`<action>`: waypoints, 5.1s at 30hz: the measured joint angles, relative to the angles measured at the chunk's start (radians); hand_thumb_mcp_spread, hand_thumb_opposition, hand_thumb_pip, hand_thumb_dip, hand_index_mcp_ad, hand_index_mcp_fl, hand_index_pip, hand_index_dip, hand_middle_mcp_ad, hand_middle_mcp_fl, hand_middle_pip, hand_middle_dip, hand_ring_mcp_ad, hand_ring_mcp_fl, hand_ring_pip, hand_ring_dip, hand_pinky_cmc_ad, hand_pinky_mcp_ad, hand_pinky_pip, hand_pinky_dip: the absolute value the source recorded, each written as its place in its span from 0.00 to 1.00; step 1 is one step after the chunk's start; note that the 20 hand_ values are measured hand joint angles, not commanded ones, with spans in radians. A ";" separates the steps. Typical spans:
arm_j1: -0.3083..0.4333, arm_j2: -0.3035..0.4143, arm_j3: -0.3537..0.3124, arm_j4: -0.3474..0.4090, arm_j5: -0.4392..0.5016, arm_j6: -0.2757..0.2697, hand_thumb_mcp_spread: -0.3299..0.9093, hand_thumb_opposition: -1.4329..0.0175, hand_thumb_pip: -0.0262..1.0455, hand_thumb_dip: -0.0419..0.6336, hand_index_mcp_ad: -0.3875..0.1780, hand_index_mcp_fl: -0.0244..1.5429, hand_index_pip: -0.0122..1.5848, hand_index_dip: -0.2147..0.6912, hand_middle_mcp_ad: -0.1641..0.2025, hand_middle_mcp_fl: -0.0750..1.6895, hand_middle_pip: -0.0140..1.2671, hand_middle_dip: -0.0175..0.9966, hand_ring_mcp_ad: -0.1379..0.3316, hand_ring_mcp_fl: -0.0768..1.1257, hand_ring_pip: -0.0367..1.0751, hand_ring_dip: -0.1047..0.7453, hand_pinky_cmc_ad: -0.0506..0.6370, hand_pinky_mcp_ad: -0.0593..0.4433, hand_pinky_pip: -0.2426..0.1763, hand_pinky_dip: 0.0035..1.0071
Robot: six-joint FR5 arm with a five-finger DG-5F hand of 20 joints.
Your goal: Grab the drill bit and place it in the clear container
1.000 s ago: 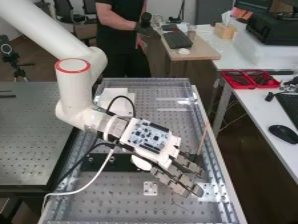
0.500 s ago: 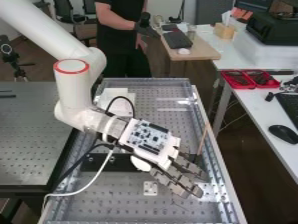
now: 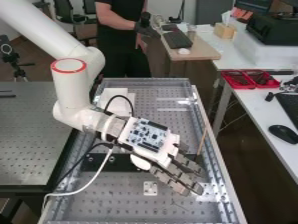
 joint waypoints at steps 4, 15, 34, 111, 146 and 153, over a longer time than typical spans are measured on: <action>-0.001 -0.002 0.005 -0.006 -0.001 -0.001 0.81 0.34 0.49 0.39 0.32 0.41 0.72 0.55 0.59 0.20 0.10 0.33 0.69 0.16 0.12 0.27 0.59 0.45 0.59 0.19; -0.005 -0.011 0.020 -0.021 -0.002 0.006 0.75 0.39 0.49 0.39 0.30 0.40 0.60 0.50 0.59 0.20 0.10 0.33 0.68 0.16 0.13 0.28 0.59 0.45 0.59 0.19; -0.009 -0.016 0.023 -0.013 -0.009 -0.002 0.72 0.41 0.51 0.39 0.30 0.37 0.63 0.45 0.58 0.19 0.10 0.33 0.69 0.15 0.13 0.28 0.59 0.44 0.58 0.19; 0.138 0.293 -0.129 0.136 -0.262 -0.072 0.76 0.33 0.38 0.39 0.33 0.67 0.57 0.50 0.59 0.28 0.10 0.34 0.67 0.23 0.12 0.30 0.67 0.45 0.62 0.19; 0.285 -0.015 0.052 0.000 -0.278 -0.028 0.76 0.33 0.38 0.39 0.33 0.67 0.57 0.50 0.58 0.28 0.10 0.35 0.67 0.23 0.12 0.30 0.67 0.45 0.62 0.19; 0.290 -0.021 0.055 0.002 -0.262 -0.044 0.76 0.33 0.38 0.39 0.33 0.68 0.57 0.50 0.52 0.30 0.11 0.36 0.68 0.22 0.12 0.30 0.67 0.45 0.62 0.19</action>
